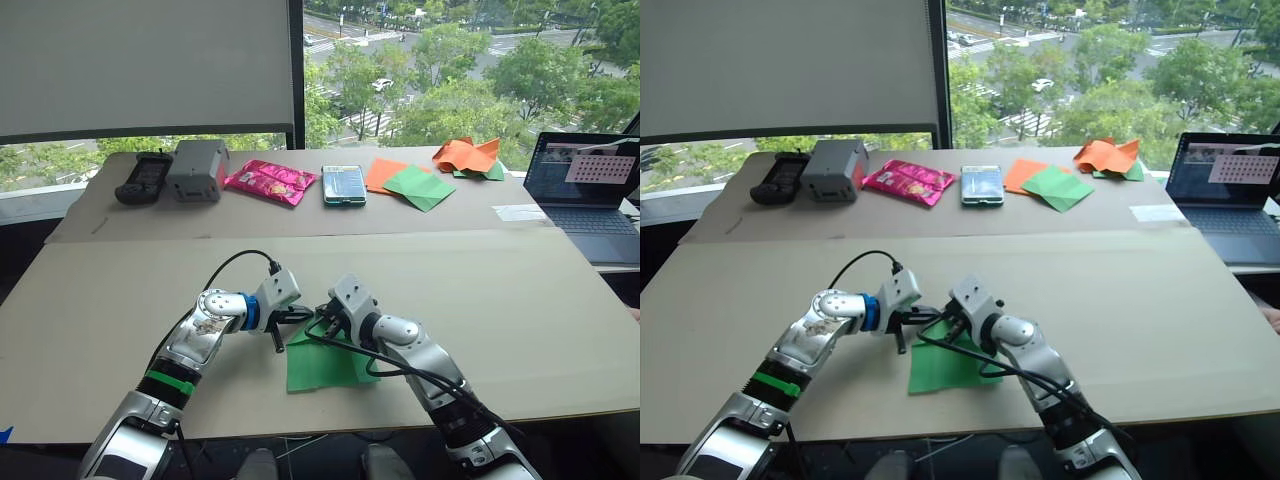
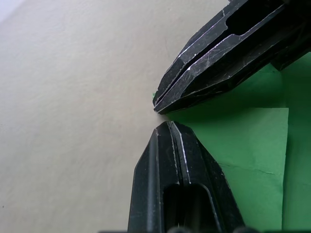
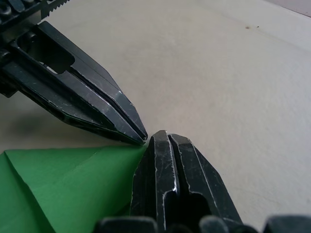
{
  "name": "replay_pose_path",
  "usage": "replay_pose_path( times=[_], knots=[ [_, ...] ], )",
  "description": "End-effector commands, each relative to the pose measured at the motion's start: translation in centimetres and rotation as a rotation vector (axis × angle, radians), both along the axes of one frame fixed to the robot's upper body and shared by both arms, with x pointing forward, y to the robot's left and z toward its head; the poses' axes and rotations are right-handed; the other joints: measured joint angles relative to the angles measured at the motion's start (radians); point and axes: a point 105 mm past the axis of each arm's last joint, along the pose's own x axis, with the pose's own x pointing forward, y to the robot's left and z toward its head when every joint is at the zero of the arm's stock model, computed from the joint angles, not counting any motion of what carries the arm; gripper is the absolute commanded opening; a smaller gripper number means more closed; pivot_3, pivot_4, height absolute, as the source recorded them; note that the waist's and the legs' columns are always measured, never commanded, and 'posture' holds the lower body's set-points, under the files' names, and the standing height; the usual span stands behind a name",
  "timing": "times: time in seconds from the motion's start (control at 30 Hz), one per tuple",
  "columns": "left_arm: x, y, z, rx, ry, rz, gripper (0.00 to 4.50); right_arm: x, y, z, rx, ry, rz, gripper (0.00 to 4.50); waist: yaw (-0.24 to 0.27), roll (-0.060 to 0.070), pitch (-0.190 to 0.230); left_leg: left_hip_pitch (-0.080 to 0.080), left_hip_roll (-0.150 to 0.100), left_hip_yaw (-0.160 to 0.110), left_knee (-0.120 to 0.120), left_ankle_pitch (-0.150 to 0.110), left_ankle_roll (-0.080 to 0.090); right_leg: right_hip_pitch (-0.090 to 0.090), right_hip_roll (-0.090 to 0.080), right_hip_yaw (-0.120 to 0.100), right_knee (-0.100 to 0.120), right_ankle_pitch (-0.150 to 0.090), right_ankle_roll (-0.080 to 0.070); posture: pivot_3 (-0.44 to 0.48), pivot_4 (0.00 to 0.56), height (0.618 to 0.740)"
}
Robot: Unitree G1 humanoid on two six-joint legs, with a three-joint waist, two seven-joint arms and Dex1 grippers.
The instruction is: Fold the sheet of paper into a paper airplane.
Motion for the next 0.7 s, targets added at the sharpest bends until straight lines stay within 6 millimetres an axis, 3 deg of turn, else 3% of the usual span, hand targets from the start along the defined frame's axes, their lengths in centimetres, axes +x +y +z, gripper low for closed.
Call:
replay_pose_path(
  times=[0.03, 0.47, 0.7],
  knots=[
    [-1.3, 0.1, -1.5, 0.048, 0.051, -0.042, 0.04, -0.3, -0.1, -0.8, -0.019, 0.027, -0.004, 0.0, 0.0, 0.0, 0.0, 0.0, 0.0, 0.0, 0.0, 0.0, 0.0, 0.0, 0.0, 0.0, 0.0, 0.0, 0.0, 0.0, 0.15, 0.718],
    [0.4, -0.3, 2.4, -0.083, 0.014, 0.009, 0.04, -0.2, 0.0, -1.0, -0.023, 0.033, -0.005, 0.0, 0.0, 0.0, 0.0, -0.001, 0.0, 0.0, 0.0, 0.0, 0.0, -0.001, 0.0, 0.0, 0.0, 0.0, 0.0, 0.0, 0.15, 0.718],
    [0.0, -1.1, 2.4, -0.101, 0.018, -0.002, 0.04, -0.3, -0.1, -1.0, -0.024, 0.037, -0.006, 0.0, 0.0, 0.0, 0.0, -0.001, 0.0, 0.0, 0.0, 0.0, 0.0, -0.001, 0.0, 0.0, 0.0, 0.0, 0.0, 0.0, 0.15, 0.718]
  ],
)
